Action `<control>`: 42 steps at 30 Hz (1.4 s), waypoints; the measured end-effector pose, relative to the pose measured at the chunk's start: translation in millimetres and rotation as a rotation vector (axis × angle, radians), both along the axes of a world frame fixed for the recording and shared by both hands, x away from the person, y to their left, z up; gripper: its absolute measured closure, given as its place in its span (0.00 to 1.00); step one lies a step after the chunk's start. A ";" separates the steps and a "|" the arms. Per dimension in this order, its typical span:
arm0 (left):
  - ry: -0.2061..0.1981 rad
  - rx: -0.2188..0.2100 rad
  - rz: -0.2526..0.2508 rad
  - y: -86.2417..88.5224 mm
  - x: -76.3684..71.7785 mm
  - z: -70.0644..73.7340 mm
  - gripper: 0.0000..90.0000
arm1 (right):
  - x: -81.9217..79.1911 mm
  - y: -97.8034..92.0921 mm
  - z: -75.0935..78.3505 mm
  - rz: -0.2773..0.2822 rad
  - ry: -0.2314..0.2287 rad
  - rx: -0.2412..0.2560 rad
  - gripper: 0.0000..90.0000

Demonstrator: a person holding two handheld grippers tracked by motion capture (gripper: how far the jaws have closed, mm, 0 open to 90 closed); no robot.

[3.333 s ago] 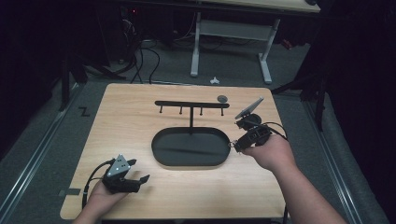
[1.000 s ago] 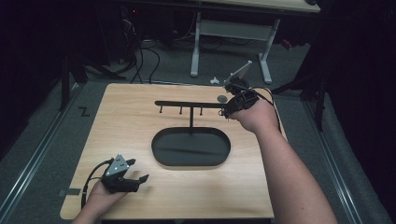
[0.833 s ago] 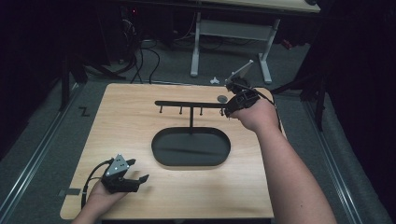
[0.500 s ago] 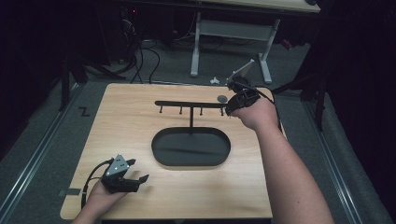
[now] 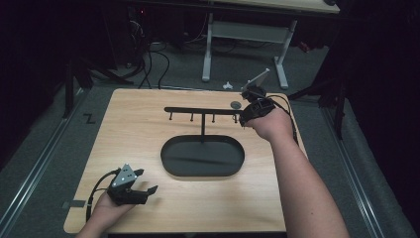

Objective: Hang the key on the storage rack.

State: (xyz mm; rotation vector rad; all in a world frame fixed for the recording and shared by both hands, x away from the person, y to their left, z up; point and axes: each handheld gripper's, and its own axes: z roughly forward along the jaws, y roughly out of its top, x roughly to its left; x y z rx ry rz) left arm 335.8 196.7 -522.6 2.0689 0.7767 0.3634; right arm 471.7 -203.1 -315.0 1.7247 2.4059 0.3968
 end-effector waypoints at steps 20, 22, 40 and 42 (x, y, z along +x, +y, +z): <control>0.002 0.007 0.000 -0.9 -0.2 -0.7 0.21 | -3.7 -6.6 8.8 -0.025 -0.012 0.000 0.71; 0.004 0.007 0.000 -0.7 -0.3 -0.7 0.21 | -3.8 -6.7 8.9 -0.025 -0.012 -0.001 0.71; 0.004 0.006 -0.006 -1.8 -0.2 -1.0 0.21 | -19.5 -6.8 -10.5 -0.023 0.023 -0.043 0.67; 0.004 0.006 -0.006 -2.0 -0.2 -1.0 0.21 | -21.0 -6.9 -12.2 -0.026 0.029 -0.052 0.66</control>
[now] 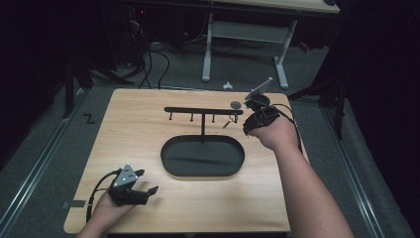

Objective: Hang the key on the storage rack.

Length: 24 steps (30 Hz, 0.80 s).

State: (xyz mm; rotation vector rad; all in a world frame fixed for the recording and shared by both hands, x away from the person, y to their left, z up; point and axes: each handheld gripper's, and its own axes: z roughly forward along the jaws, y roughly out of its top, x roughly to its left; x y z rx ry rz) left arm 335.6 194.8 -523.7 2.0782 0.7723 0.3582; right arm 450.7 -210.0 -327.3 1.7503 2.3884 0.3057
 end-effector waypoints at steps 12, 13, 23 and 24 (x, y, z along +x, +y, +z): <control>-0.002 0.000 -0.003 -1.4 -0.6 0.0 0.21 | -29.1 -12.5 -34.7 -0.027 0.011 -0.015 0.58; -0.002 0.000 -0.003 -1.4 -0.6 0.0 0.21 | -29.1 -12.5 -34.7 -0.027 0.011 -0.015 0.58; 0.001 0.006 -0.007 -2.3 -1.0 -0.5 0.21 | -66.0 -24.2 -76.7 -0.034 -0.028 0.019 0.55; 0.002 0.006 -0.006 -2.3 -1.0 -0.6 0.21 | -69.9 -25.1 -79.7 -0.032 -0.035 0.018 0.55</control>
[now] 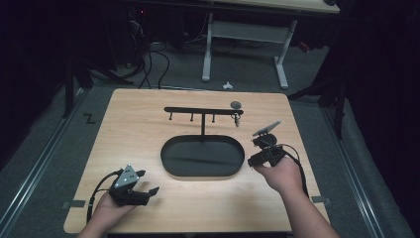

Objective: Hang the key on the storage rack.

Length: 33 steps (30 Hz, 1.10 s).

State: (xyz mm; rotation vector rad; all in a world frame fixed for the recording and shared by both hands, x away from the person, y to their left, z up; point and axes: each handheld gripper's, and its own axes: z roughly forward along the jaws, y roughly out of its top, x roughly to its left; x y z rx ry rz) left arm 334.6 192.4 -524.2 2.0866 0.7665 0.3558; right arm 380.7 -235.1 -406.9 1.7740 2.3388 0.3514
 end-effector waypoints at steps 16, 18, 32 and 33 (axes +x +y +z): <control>0.001 0.010 0.001 -1.2 -0.2 -1.1 0.21 | -57.1 -0.6 -49.3 -0.003 -0.143 0.025 0.52; 0.000 0.011 0.002 -1.3 -0.4 -1.3 0.21 | -66.4 -2.3 -60.4 -0.011 -0.194 0.043 0.51; -0.034 0.021 0.013 -3.2 -4.8 -1.3 0.21 | -98.3 -15.2 -101.8 -0.072 -0.453 0.115 0.44; -0.036 0.010 0.022 -2.4 -5.8 -1.8 0.21 | -102.0 -16.4 -104.6 -0.058 -0.502 0.101 0.42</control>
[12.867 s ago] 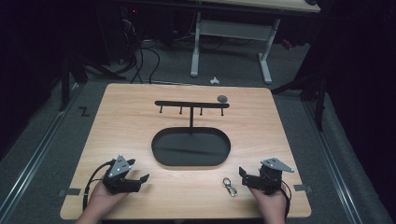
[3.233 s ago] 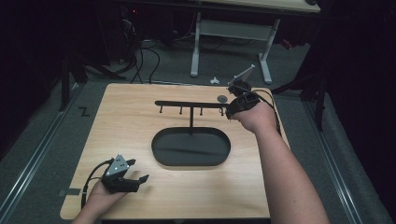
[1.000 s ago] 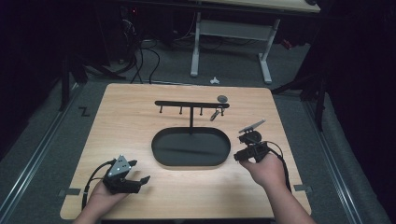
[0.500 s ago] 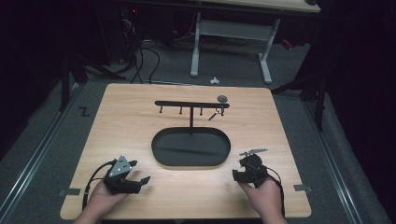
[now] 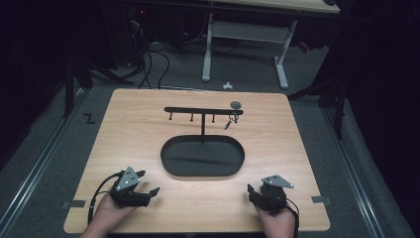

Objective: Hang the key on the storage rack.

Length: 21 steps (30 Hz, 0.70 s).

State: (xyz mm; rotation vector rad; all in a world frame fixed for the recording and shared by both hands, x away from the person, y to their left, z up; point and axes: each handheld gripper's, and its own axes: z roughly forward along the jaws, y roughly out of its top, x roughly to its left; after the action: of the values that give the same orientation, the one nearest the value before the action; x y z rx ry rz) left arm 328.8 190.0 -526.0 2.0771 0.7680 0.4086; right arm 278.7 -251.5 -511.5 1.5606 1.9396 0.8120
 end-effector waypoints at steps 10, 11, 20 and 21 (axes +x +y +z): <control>-0.006 -0.085 0.046 4.1 -4.0 3.8 0.21 | -6.3 -5.4 0.7 0.045 -0.149 0.039 0.39; -0.006 -0.085 0.046 4.1 -4.0 3.8 0.21 | -5.9 -6.1 0.6 0.045 -0.154 0.042 0.39; -0.001 -0.055 0.003 1.8 -4.0 1.7 0.21 | -4.6 -7.0 -1.6 0.018 -0.140 0.058 0.38; -0.004 -0.059 0.000 1.6 -3.9 2.4 0.21 | -4.4 -6.9 -2.0 0.013 -0.138 0.059 0.38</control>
State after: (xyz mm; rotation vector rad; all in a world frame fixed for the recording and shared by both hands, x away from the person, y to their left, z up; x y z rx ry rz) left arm 324.9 191.6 -523.6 2.0211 0.7688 0.3851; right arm 274.3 -258.4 -513.5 1.4855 1.8443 0.9646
